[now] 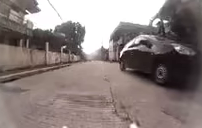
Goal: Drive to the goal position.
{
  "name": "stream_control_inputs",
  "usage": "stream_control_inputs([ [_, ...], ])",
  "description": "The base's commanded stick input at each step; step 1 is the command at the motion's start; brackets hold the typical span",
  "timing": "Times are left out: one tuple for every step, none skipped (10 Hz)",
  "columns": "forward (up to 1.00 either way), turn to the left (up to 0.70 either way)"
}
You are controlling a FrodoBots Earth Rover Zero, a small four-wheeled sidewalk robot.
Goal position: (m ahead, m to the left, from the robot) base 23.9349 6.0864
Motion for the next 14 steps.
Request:
stream_control_inputs([
  [0.70,0.01],
  [0.70,0.01],
  [0.70,0.01],
  [0.70,0.01],
  [0.70,0.01],
  [0.70,0.01],
  [0.70,0.01],
  [0.70,0.01],
  [0.70,0.01],
  [0.70,0.01],
  [0.70,0.01],
  [0.70,0.01],
  [0.70,0.01],
  [0.70,0.01],
])
